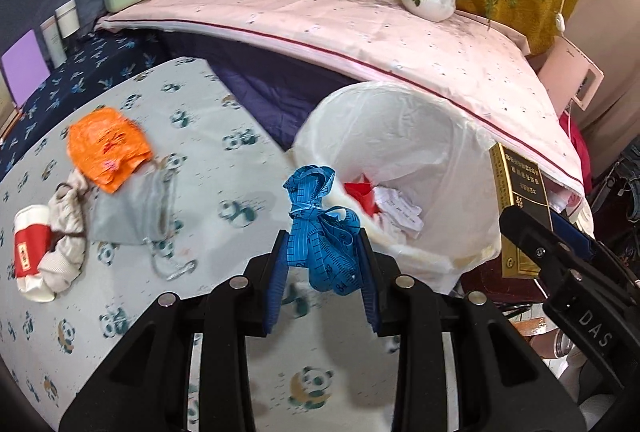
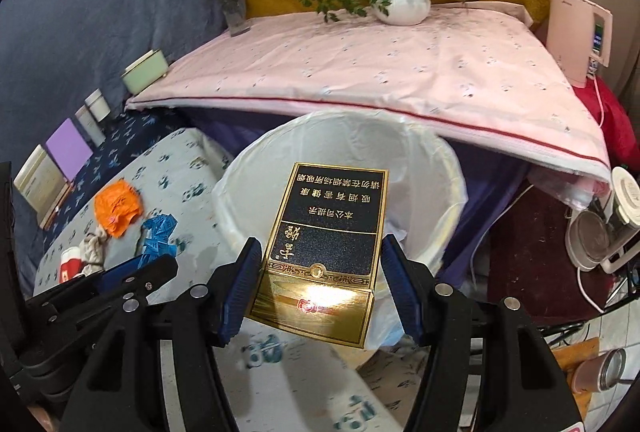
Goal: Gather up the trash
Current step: 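Carry the blue strap and gold box over the bin and open both grippers, then move both grippers back over the remaining trash on the table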
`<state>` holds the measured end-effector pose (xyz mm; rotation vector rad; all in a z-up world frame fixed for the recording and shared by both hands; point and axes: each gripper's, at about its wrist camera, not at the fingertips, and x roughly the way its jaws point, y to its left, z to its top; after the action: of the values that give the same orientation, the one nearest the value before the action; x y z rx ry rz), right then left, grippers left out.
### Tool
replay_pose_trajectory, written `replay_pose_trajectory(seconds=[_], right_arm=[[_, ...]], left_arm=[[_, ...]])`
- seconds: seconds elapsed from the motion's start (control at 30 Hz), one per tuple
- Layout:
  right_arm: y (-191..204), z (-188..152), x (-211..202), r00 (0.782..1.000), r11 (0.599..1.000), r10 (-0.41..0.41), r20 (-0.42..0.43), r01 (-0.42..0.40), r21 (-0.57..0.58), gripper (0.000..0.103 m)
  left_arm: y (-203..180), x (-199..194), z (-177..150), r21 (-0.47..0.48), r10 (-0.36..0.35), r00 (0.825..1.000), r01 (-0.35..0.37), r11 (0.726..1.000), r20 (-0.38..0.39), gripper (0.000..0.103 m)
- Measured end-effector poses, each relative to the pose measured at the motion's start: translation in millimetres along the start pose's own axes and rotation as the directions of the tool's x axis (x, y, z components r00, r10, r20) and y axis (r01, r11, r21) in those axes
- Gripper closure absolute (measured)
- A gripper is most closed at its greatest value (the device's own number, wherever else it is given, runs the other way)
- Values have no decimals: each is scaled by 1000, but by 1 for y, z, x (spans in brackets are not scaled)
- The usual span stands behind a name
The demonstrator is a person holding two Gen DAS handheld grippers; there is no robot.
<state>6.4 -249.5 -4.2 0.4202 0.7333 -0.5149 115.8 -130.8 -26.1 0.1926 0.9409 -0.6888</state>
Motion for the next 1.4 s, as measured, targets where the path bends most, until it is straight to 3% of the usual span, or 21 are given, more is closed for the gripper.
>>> replay_pose_trajectory(seconds=[0.33, 0.6, 0.7, 1.2, 1.4], right_arm=[[-39, 20, 1, 999, 999, -30, 28, 29, 42, 44], [-47, 36, 3, 998, 998, -37, 49, 34, 48, 44], [-49, 41, 5, 998, 998, -38, 54, 35, 58, 44], [-16, 58, 28, 999, 1000, -1, 44, 1, -4, 43], [3, 64, 34, 999, 999, 10, 48, -9, -32, 42]], left_arm=[[-54, 16, 30, 78, -79, 997, 78, 994, 10, 72], [-70, 27, 46, 87, -118, 993, 116, 989, 16, 68], [-65, 28, 51, 63, -99, 995, 97, 993, 25, 48], [-12, 18, 47, -19, -9, 999, 9, 1000, 45, 47], [18, 8, 42, -73, 42, 997, -38, 997, 64, 32]])
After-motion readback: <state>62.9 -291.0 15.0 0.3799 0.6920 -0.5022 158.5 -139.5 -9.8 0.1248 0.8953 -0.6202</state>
